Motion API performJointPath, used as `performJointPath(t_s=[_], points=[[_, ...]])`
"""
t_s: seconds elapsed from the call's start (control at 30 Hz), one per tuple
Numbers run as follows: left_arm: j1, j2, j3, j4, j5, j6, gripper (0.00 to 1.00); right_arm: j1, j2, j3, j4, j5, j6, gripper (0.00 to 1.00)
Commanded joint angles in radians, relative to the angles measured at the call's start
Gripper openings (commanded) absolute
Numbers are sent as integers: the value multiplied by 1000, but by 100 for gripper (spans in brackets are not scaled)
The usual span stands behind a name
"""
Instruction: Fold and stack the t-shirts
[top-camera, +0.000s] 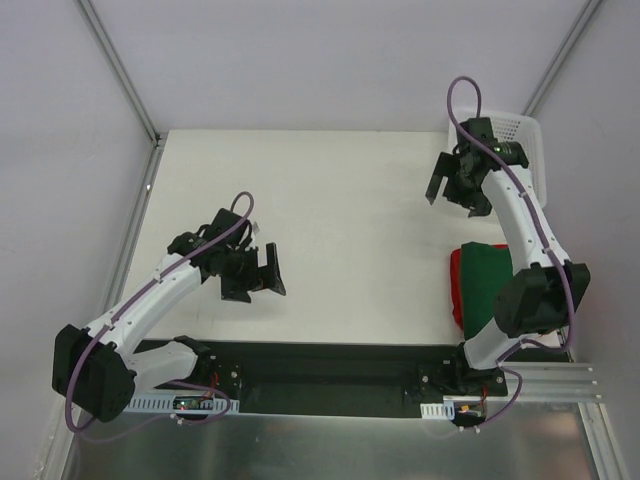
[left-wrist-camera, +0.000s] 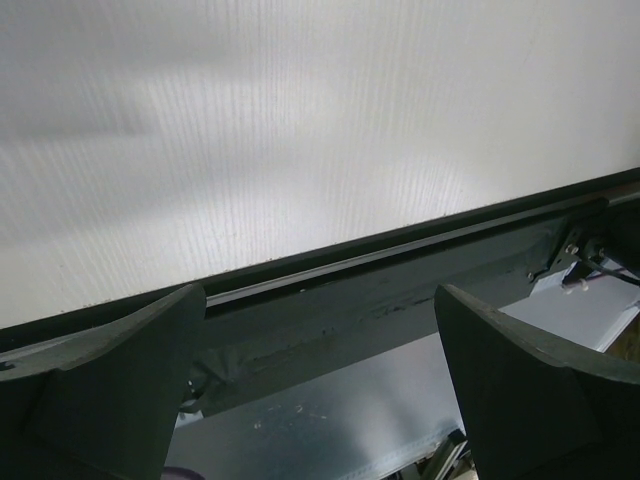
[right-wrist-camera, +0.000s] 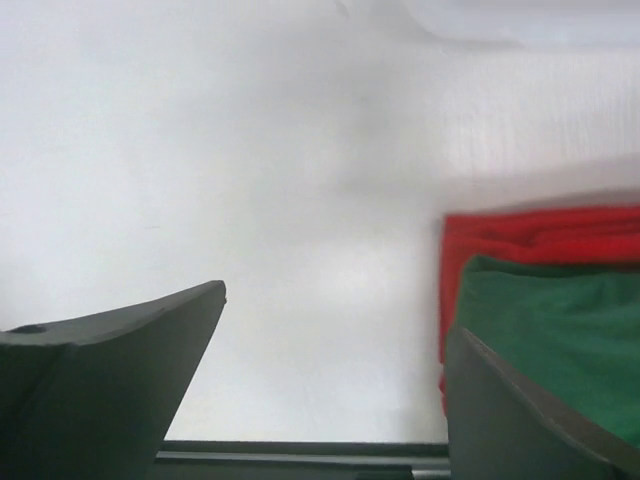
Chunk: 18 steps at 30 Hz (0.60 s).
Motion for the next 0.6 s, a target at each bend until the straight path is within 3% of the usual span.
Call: performJointPath(t_s=[0.0, 0.1, 0.17, 0.27, 0.4, 0.57], points=[[-8, 63, 185, -48, -57, 26, 99, 82, -80, 162, -78, -191, 1, 96], [-8, 131, 299, -71, -72, 46, 99, 140, -80, 181, -23, -393, 57, 96], [-8, 186, 347, -87, -75, 58, 99, 180, -77, 167, 67, -594, 74, 96], [-8, 236, 410, -100, -74, 69, 100, 292, -91, 100, 208, -768, 55, 96], [-8, 266, 448, -111, -69, 73, 99, 416, -91, 54, 190, -737, -7, 96], [-8, 266, 453, -116, -71, 81, 99, 447, -120, 27, 193, -664, -59, 96]])
